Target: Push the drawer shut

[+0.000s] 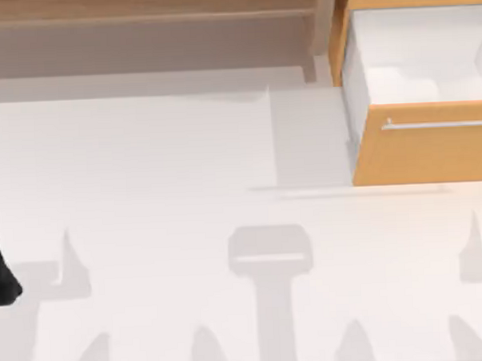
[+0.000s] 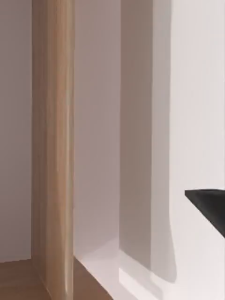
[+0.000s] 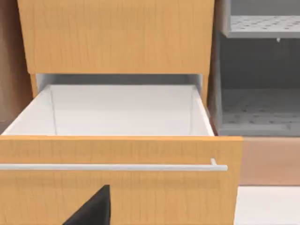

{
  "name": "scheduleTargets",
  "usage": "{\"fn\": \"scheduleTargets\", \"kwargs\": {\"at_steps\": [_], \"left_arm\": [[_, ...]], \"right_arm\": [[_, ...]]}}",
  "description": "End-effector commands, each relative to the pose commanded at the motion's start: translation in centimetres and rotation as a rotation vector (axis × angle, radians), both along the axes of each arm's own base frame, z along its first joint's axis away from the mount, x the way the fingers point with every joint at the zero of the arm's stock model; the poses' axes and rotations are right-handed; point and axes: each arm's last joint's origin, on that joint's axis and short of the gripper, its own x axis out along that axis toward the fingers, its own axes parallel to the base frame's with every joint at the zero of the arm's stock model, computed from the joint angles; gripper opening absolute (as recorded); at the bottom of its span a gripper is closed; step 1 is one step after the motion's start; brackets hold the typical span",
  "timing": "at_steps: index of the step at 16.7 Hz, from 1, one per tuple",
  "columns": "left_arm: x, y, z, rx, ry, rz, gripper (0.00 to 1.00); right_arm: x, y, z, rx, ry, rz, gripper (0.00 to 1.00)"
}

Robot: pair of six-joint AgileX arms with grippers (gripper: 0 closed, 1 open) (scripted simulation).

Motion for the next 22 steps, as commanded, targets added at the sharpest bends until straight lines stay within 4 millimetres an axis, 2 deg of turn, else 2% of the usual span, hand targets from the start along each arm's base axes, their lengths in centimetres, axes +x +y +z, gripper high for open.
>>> {"fn": "scheduleTargets", "kwargs": {"at_steps": [4, 7, 10, 15, 19, 22], "left_arm": [[0.0, 0.0, 0.0, 0.000, 0.000, 0.000, 1.00], [0.0, 0.0, 0.0, 0.000, 0.000, 0.000, 1.00], [0.0, 0.0, 0.0, 0.000, 0.000, 0.000, 1.00], [0.0, 0.0, 0.0, 0.000, 0.000, 0.000, 1.00], [0.0, 0.0, 0.0, 0.000, 0.000, 0.000, 1.00], [0.0, 0.0, 0.0, 0.000, 0.000, 0.000, 1.00]], "right_arm": [[0.1, -0.2, 0.8, 0.000, -0.012, 0.000, 1.00], [0.6, -0.8, 3.4, -0.003, -0.033, -0.001, 1.00], [2.2, -2.0, 6.5, -0.008, -0.037, -0.002, 1.00], [7.1, -6.1, 10.7, -0.009, -0.020, -0.002, 1.00], [10.8, -10.6, 11.6, -0.001, -0.001, -0.001, 1.00], [12.1, -12.8, 11.7, 0.001, 0.001, 0.000, 1.00]]}}
